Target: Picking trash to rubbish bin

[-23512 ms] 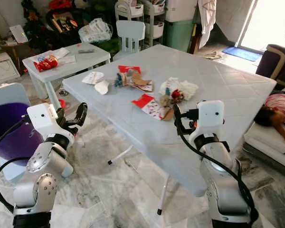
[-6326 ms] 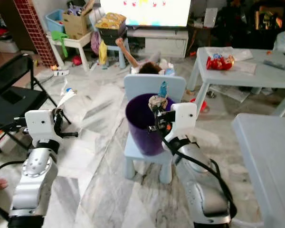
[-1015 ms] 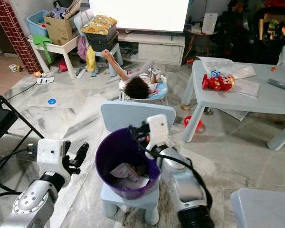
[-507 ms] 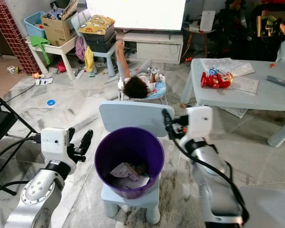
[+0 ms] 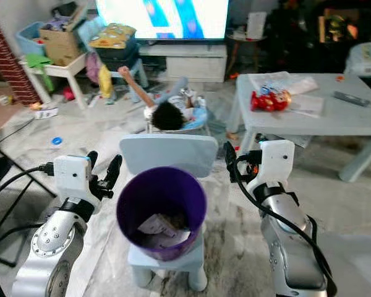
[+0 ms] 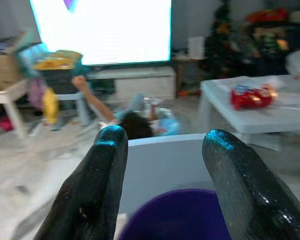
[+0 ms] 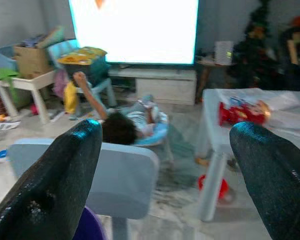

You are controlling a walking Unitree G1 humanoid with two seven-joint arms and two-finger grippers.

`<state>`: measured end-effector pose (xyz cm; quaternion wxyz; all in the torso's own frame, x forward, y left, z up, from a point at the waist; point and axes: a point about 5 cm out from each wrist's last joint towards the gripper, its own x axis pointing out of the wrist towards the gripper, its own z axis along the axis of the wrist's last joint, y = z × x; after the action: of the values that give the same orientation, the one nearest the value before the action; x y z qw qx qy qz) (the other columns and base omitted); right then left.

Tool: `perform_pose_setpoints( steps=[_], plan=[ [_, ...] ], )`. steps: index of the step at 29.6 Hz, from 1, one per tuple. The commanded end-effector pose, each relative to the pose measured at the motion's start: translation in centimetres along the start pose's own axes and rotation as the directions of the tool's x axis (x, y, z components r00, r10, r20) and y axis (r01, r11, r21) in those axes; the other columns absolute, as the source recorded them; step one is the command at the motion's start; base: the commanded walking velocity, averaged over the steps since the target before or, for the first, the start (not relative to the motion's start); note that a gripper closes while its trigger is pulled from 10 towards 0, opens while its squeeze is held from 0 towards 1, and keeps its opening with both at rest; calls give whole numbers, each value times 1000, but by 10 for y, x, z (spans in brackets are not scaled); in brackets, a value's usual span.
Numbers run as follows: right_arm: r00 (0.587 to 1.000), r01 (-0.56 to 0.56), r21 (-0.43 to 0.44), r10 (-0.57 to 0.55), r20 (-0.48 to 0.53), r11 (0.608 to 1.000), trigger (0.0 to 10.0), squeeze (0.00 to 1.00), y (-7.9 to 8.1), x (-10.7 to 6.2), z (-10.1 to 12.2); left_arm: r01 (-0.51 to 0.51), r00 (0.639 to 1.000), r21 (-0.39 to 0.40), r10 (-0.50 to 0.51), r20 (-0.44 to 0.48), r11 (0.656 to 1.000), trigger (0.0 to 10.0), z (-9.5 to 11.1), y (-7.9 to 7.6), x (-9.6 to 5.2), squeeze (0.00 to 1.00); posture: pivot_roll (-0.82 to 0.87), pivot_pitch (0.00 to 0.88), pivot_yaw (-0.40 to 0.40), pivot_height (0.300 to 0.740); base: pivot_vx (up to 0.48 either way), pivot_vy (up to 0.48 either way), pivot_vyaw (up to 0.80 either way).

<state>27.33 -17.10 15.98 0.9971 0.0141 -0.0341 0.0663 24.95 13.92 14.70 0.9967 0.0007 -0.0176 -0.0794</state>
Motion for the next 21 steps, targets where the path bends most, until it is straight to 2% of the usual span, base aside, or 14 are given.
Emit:
perform_pose_setpoints(
  steps=[1,4,19,21],
  plan=[
    [1000,-16,8,16,15,1000,10000,1000,3,1,5,4,1000,-22,-5,-28,1000,10000,-5,1,0,0,48,28,15,740,0,0,-800],
    [1000,-19,11,19,15,1000,10000,1000,4,2,5,3,1000,-32,-4,-31,999,10000,-6,2,-1,0,49,29,16,740,0,0,-800],
    [999,-33,16,33,5,999,10000,1000,10,2,3,26,998,-39,-28,-50,999,10000,-9,0,-2,0,51,43,15,740,0,0,0],
    [999,-34,15,34,5,999,10000,1000,10,2,4,26,998,-39,-28,-52,999,10000,-10,0,-3,0,51,46,13,740,-253,0,0]
  ],
)
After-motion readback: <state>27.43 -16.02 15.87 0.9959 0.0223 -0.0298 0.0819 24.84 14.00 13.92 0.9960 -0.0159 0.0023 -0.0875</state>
